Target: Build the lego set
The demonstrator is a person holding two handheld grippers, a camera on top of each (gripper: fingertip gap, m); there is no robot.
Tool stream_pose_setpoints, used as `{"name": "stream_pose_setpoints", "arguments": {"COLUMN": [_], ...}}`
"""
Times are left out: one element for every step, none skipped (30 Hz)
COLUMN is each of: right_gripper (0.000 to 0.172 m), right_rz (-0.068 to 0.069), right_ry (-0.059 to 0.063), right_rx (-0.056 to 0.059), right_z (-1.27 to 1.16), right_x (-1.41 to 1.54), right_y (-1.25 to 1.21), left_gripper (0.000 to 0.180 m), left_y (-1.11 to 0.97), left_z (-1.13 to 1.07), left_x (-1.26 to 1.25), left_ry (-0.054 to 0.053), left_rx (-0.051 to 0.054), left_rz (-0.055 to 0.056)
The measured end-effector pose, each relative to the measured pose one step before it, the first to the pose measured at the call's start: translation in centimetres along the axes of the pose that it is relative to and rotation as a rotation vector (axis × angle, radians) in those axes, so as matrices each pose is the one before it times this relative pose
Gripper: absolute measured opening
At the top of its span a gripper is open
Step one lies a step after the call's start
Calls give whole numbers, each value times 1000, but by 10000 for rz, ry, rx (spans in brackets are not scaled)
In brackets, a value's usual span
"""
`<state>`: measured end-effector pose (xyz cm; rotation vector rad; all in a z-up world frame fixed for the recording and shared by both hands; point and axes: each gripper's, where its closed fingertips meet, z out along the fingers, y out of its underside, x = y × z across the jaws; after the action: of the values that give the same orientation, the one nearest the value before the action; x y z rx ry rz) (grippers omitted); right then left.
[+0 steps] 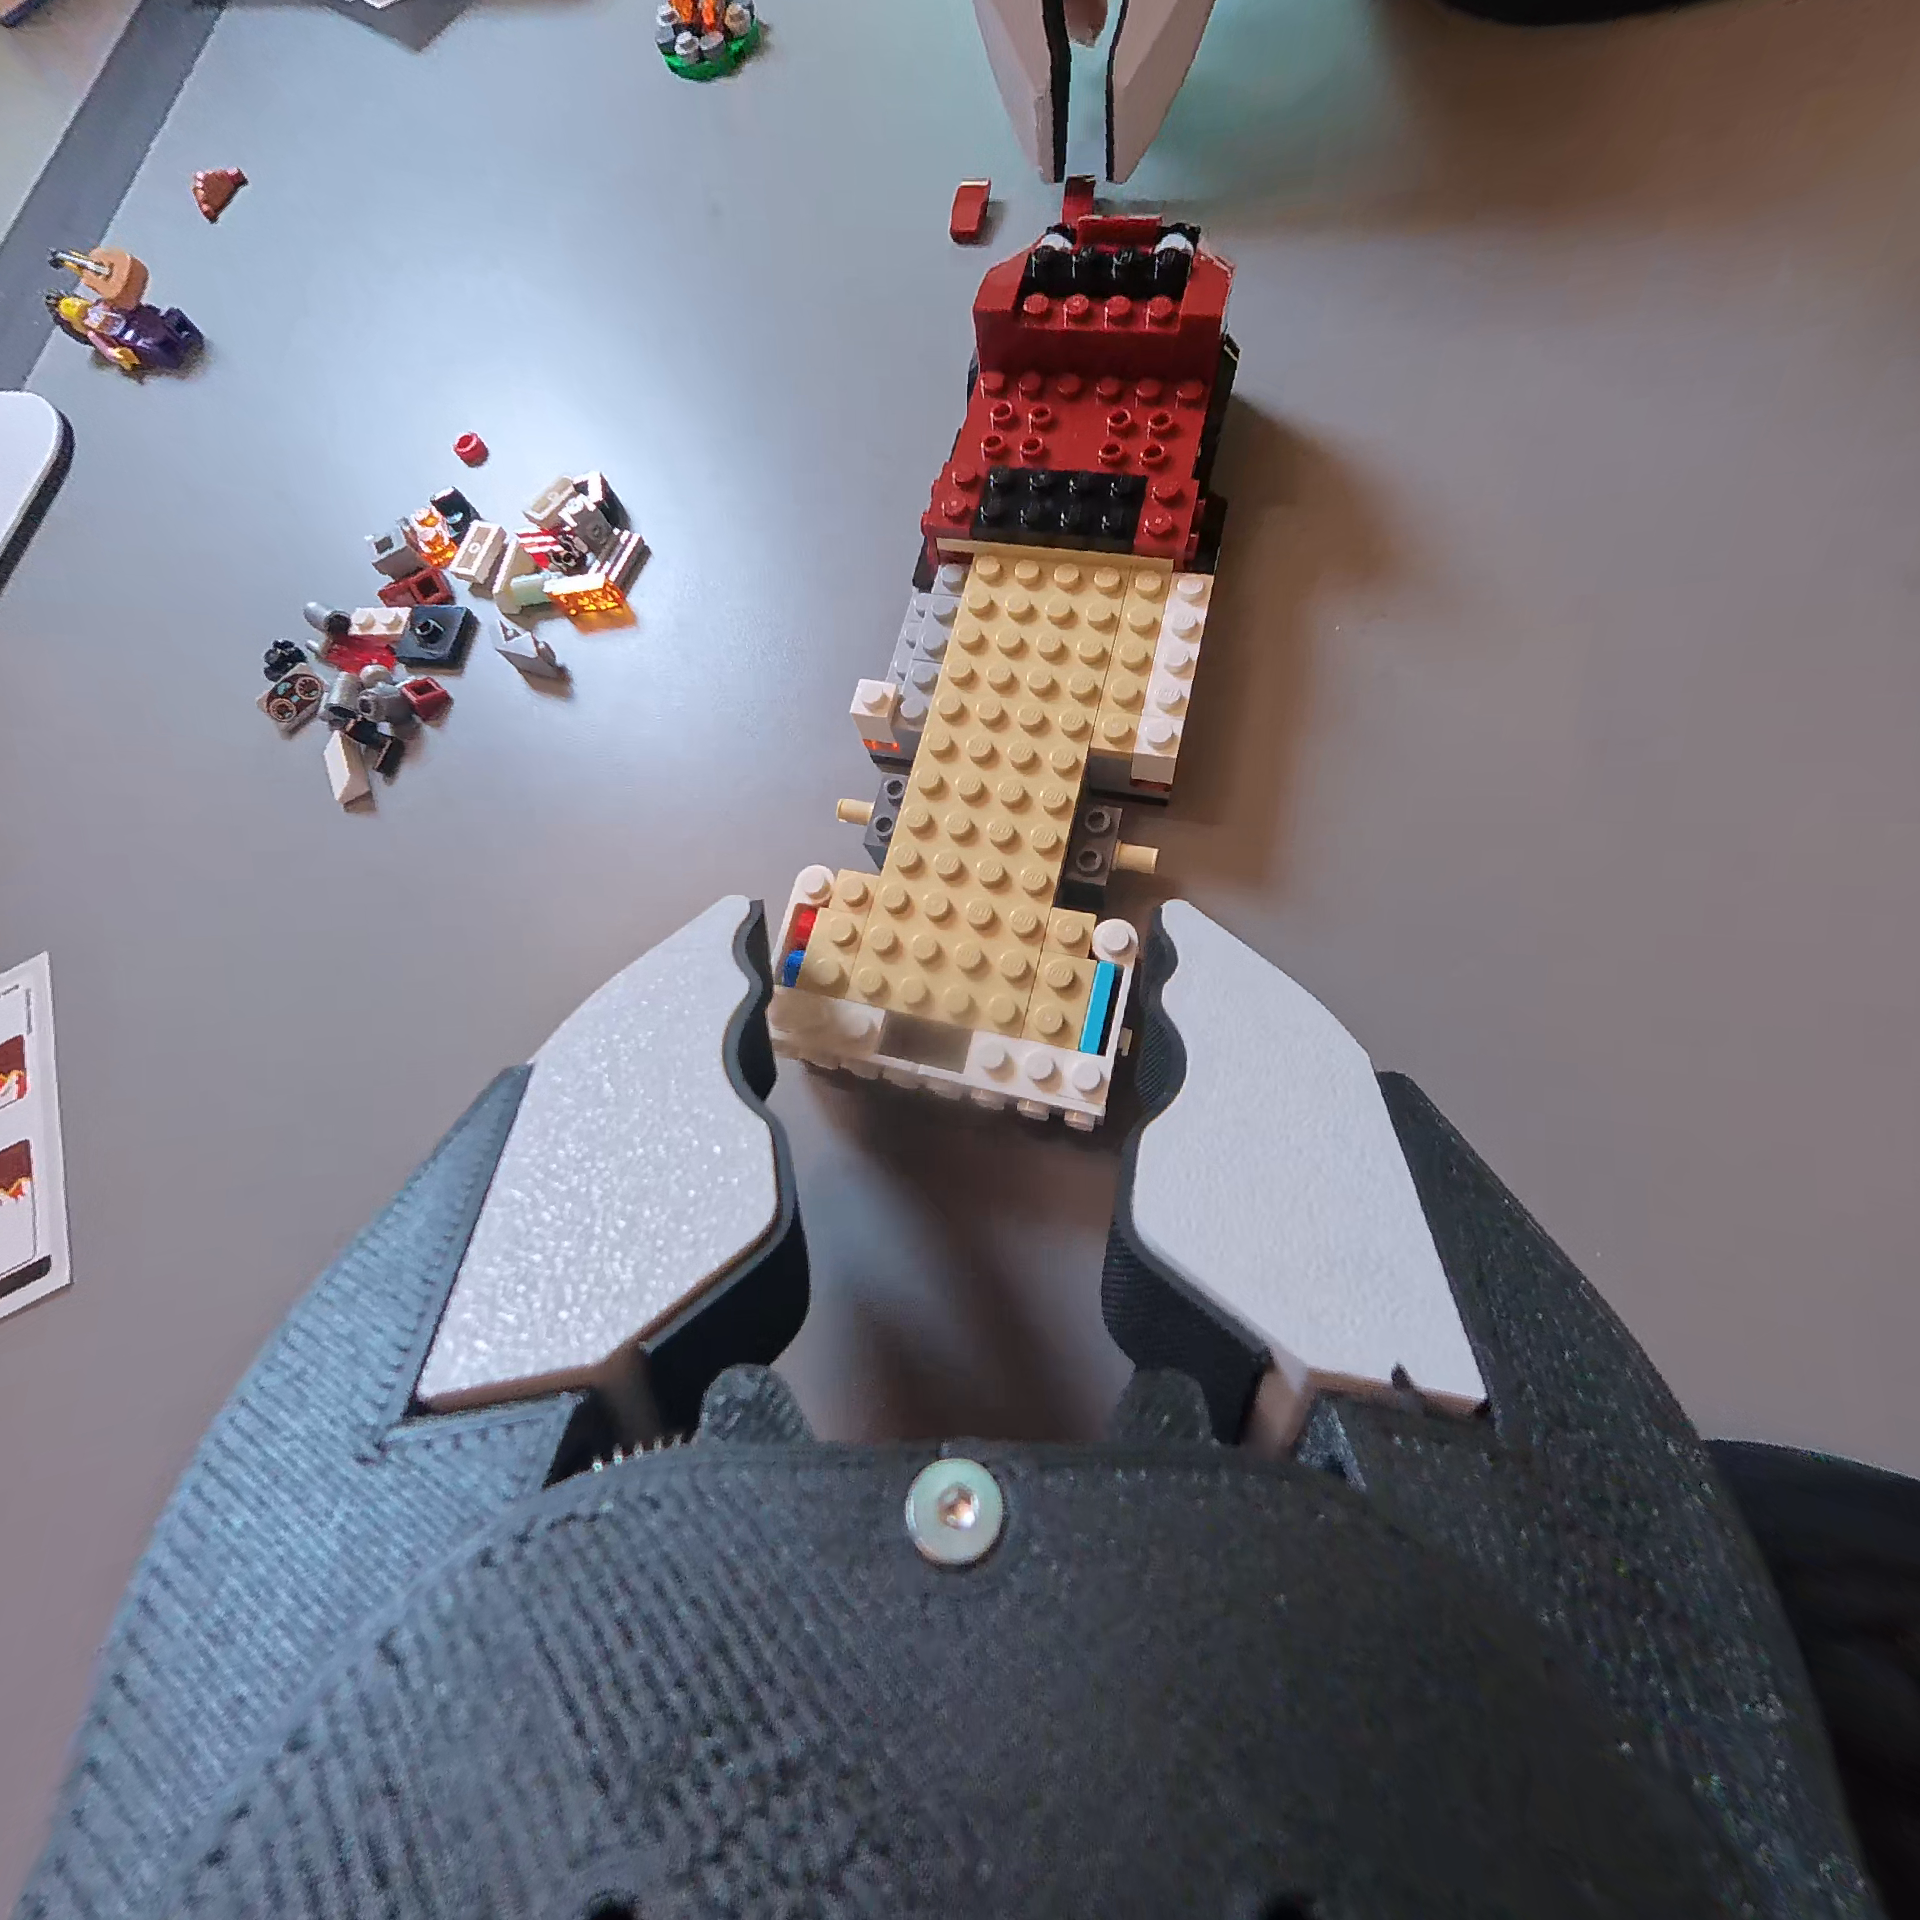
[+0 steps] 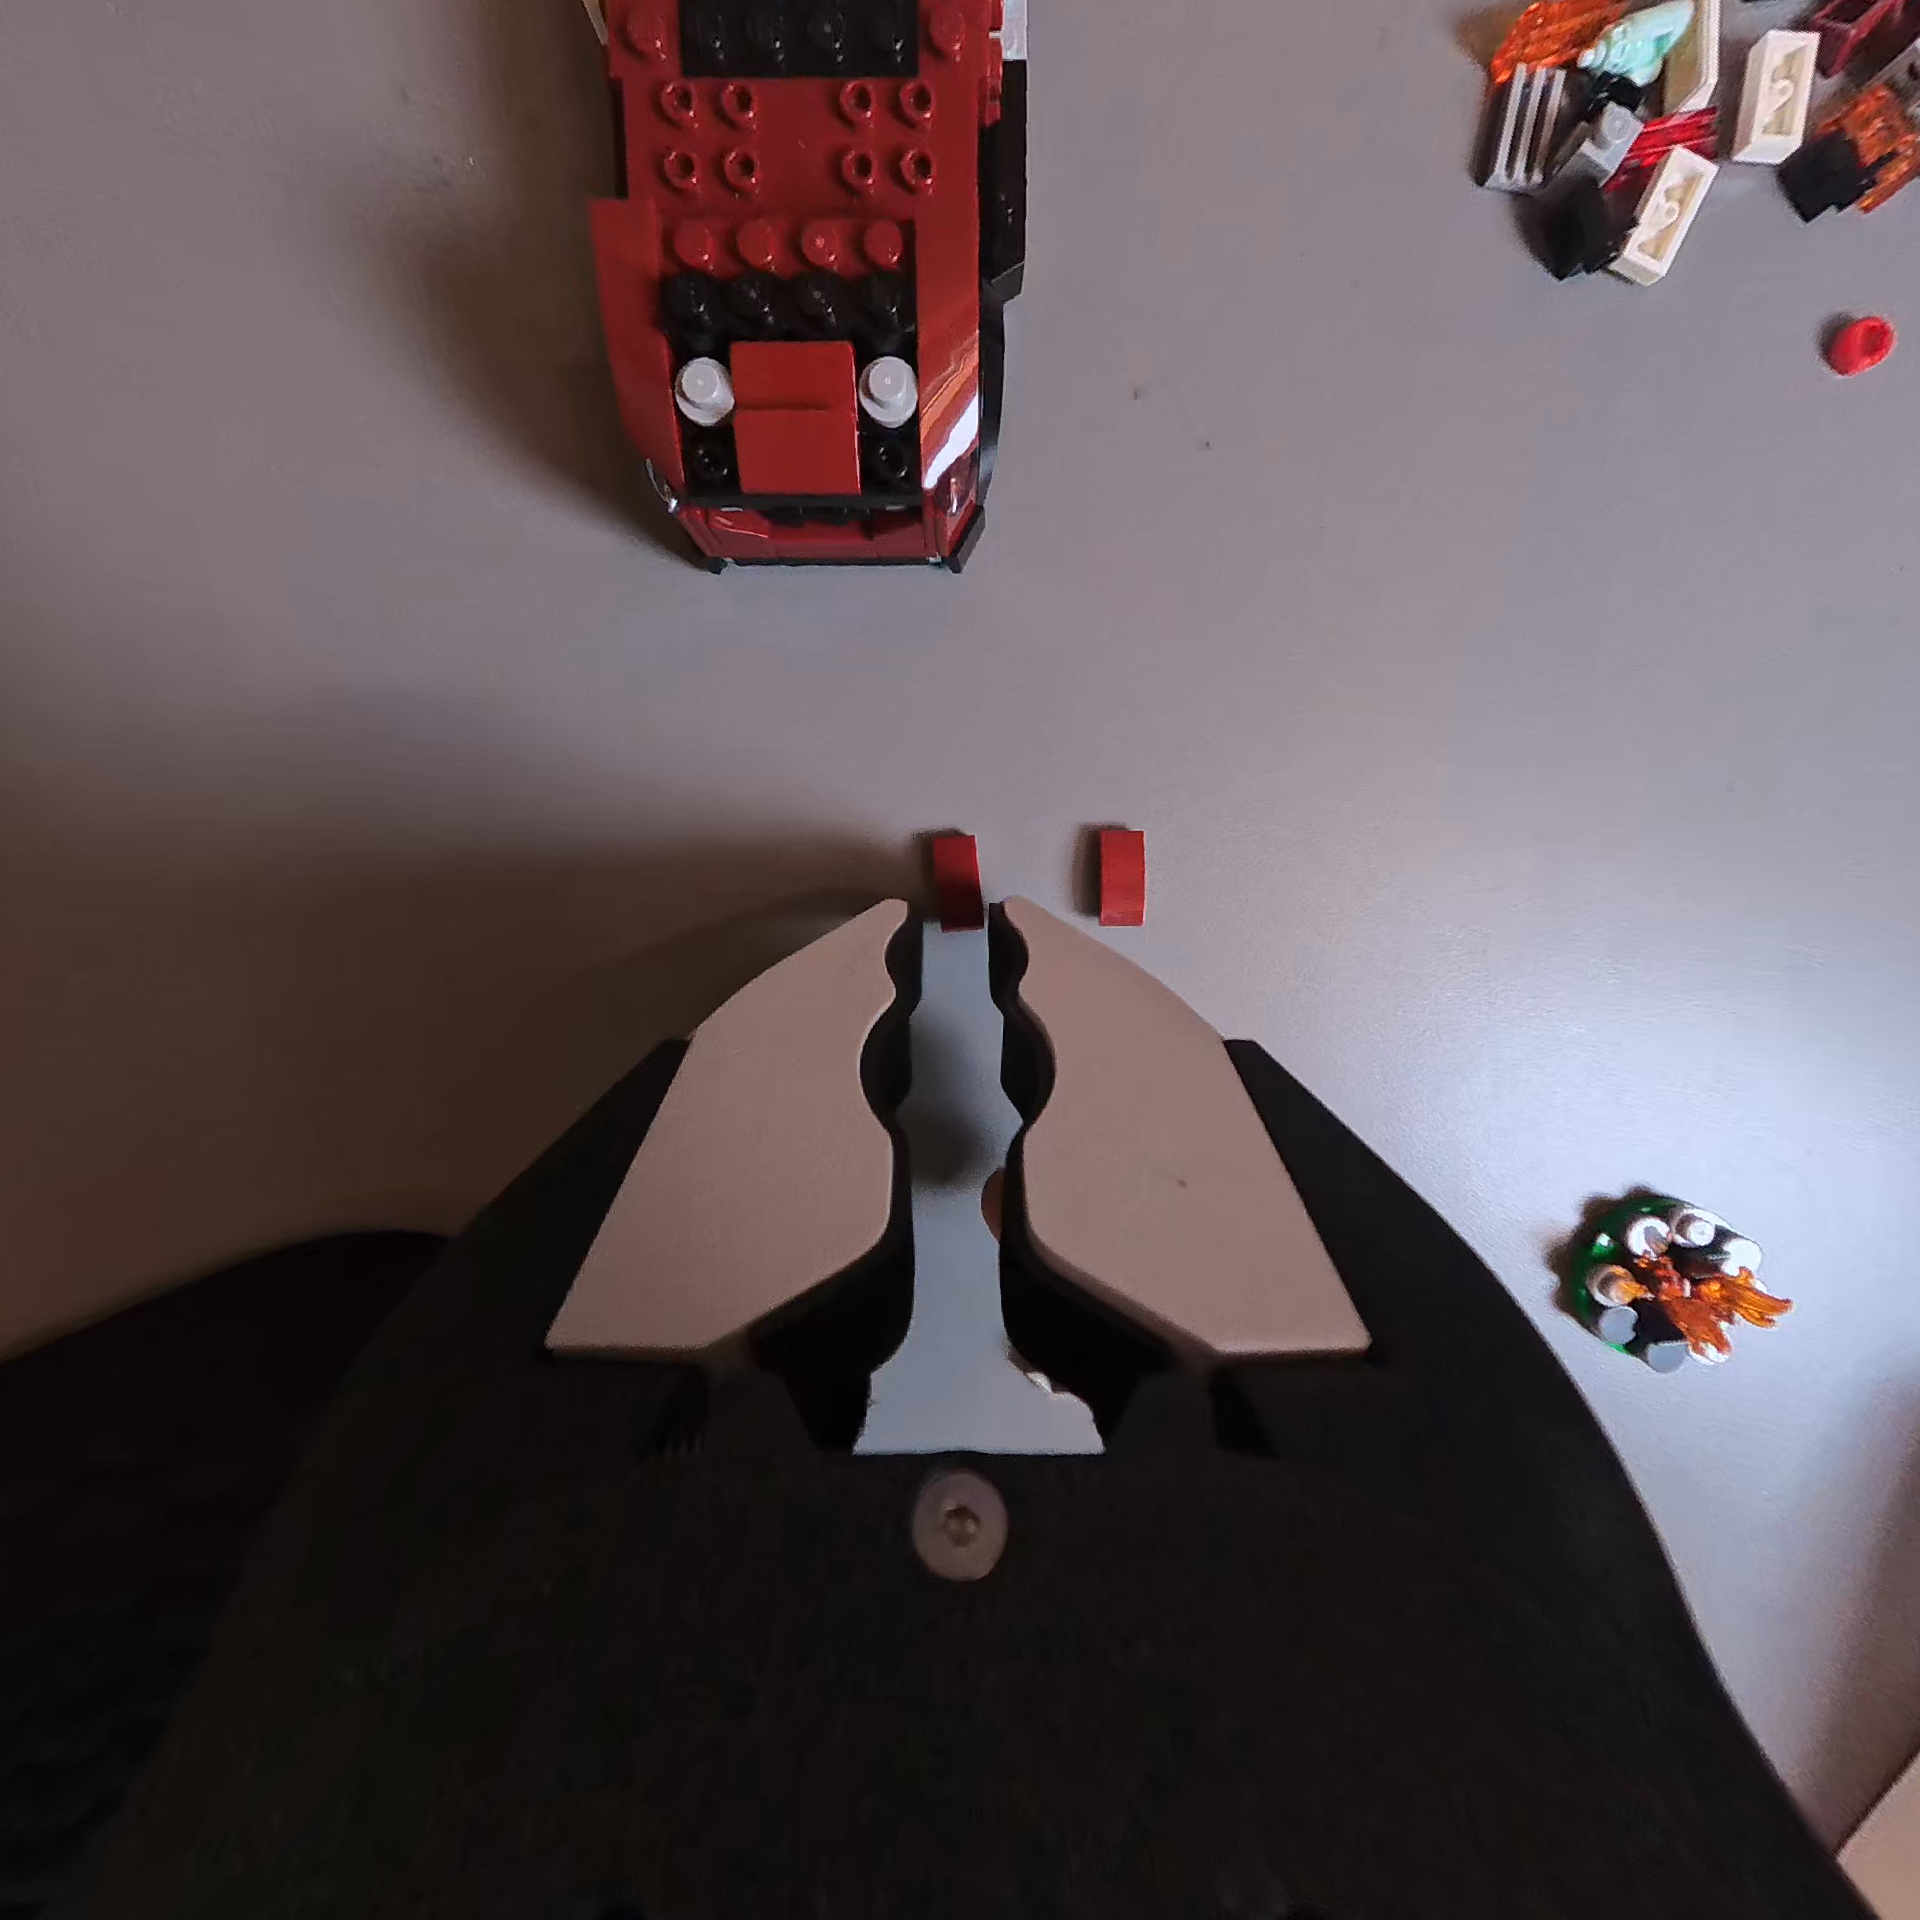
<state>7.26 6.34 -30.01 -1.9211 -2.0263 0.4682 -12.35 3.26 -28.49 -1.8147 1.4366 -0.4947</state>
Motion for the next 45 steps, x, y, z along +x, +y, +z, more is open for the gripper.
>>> {"name": "stream_pose_setpoints", "arguments": {"right_gripper": [12, 13, 13, 13, 13, 12, 11, 8, 8, 8, 8, 8, 8, 8, 8, 8, 8, 8, 8, 8, 8, 8, 8, 8, 8, 8, 8, 8, 8, 8, 8, 8, 8, 8, 8, 8, 8, 8, 8, 8, 8, 8, 8, 8, 8], "right_rz": [-11, -21, -18, -2, 7, 2, 3, 19, 10, 9, 44, 85, 53, 2, 1, 9, -1, -18, -26, -2, 37, 47, 36, 43, 53, 38, 17, 27, 46, 53, 42, 16, -1, -4, 1, 5, -8, -27, -37, -40, -43, -47, -54, -46, -21], "right_ry": [7, 30, 8, -40, -49, -24, -47, -84, -56, 32, 48, 21, 51, 105, 63, 14, 36, 103, 126, 89, 49, 73, 84, 53, 51, 71, 50, 36, 36, 3, -12, 26, 22, -24, -19, -24, -54, -43, -51, -85, -65, -37, -25, -11, -36], "right_rx": [-22, -31, -22, -6, -24, -41, -33, 49, 11, 85, 300, 481, 549, 543, 491, 418, 316, 178, 77, 40, 5, -13, -12, -4, 6, 10, -7, -16, 3, 25, 12, -16, -27, -5, 16, 2, -5, 5, 1, -7, -7, -46, -64, -60, -70], "right_z": [-43, -5, 19, 57, 110, 139, 109, 23, -15, -98, -249, -408, -477, -493, -422, -295, -170, -69, -6, 41, 92, 127, 148, 168, 176, 158, 125, 86, 62, 51, 36, 38, 30, 40, 40, 60, 89, 94, 84, 83, 67, 74, 67, 77, 77], "right_x": [9, 67, 46, -17, -22, 23, -18, -82, -82, -12, -78, -245, -346, -427, -560, -653, -595, -452, -345, -311, -304, -202, -141, -137, -98, -21, -23, 13, 71, 55, 54, 142, 148, 91, 104, 113, 70, 67, 55, -18, -18, 11, 13, 36, -4], "right_y": [-30, -18, -20, -50, -27, 25, 19, -88, -14, -100, -431, -792, -1020, -1118, -1109, -1001, -799, -521, -273, -132, -21, 56, 77, 82, 70, 59, 102, 107, 81, 51, 60, 103, 118, 67, 26, 15, 3, -65, -95, -119, -119, -61, -17, 13, 60], "left_gripper": [69, 69, 69, 69, 69, 69, 69, 69, 68, 68, 67, 66, 65, 64, 61, 61, 61, 61, 62, 62, 62, 63, 65, 68, 71, 73, 76, 80, 80, 80, 78, 74, 65, 64, 63, 63, 63, 63, 63, 63, 63, 63, 63, 63, 63], "left_y": [-6, -29, -45, -60, -56, -57, -31, 1, 24, 55, 49, 67, 61, 3, -146, -269, -359, -425, -557, -682, -786, -873, -827, -535, -339, -261, -70, -60, -144, -112, -54, 25, 96, -66, -115, -60, -51, -61, -66, -87, -95, -36, -49, -57, -57], "left_z": [8, 10, -12, -25, -21, 0, 7, 30, 39, 63, 79, 92, 82, 73, 33, -41, -72, -60, 2, 118, 281, 456, 648, 800, 855, 851, 822, 731, 583, 457, 358, 278, 211, 119, 47, 22, 19, 8, 2, 1, 18, 24, 21, 15, 13], "left_x": [-9, -11, -25, -14, -3, -26, 14, 10, 20, 42, 91, 105, 72, 58, 18, -26, -75, -12, 37, 93, 137, 310, 393, 397, 160, 17, 98, -108, -265, 64, 115, 15, -4, -6, 37, 73, 43, 38, 21, -3, -20, 56, 75, 79, 52], "left_ry": [-11, -20, -29, -14, -11, -17, 2, 7, 6, 20, 36, 29, 5, -16, -39, -55, -48, 14, 43, 69, 105, 212, 277, 307, 183, 118, 243, 137, 27, 214, 184, 41, -38, -69, -20, 22, -11, -24, -32, -41, -48, 11, 33, 41, 17], "left_rx": [-4, 2, 14, 18, 26, 27, 13, 0, -10, -27, -30, -46, -52, -24, 49, 98, 95, 57, 44, 14, -10, -10, -73, -245, -318, -297, -360, -326, -208, -165, -171, -165, -153, -13, 37, 16, 37, 40, 33, 58, 68, 24, 36, 38, 44], "left_rz": [14, 16, 21, 9, -2, 0, -1, -3, 5, 2, 14, 39, 68, 84, 89, 57, -20, -46, 16, 72, 88, 67, 15, 53, 148, 158, 77, 25, 44, 25, 18, 124, 186, 144, 26, -20, 4, 26, 21, 19, 19, 14, -3, 4, -2]}}
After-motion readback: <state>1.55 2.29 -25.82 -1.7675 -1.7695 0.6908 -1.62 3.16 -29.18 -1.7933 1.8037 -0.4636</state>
